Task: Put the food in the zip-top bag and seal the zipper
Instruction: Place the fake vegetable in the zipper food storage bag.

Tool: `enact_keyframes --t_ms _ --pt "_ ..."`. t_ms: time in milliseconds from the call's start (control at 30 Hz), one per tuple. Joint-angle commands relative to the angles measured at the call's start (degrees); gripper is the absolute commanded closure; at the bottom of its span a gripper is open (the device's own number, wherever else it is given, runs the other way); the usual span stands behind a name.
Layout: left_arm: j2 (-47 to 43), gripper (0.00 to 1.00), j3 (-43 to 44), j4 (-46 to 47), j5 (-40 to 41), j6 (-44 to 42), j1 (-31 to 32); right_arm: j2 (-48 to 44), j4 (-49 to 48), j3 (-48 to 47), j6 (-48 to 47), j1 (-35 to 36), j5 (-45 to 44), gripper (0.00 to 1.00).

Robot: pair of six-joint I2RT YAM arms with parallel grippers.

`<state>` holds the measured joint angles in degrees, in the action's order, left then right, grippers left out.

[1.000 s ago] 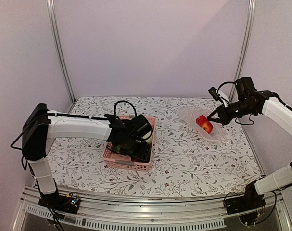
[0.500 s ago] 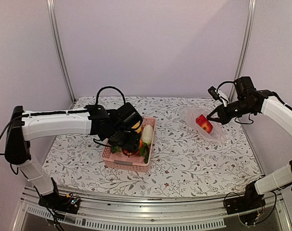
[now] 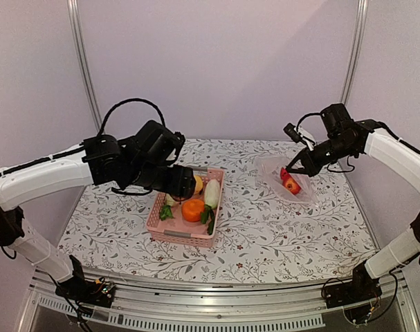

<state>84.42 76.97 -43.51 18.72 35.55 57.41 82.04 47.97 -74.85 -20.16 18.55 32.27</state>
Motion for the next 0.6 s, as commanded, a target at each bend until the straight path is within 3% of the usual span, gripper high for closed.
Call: enact_keyframes --t_ms 0,300,567 --pt "-5.7 0.39 -0.7 8.3 0.6 -9.0 2.3 1.4 3.4 -4.8 -0.1 3.1 -0.4 1.0" --pt "-11.2 0.46 -6.6 31.1 -0.2 -22.1 10.6 2.8 8.9 -9.0 -1.3 6.7 1.3 1.0" --pt "-7.1 0.47 -7.0 50.6 -6.2 -31.2 14.8 1.8 11.7 -9.1 -1.8 7.9 4.6 1.0"
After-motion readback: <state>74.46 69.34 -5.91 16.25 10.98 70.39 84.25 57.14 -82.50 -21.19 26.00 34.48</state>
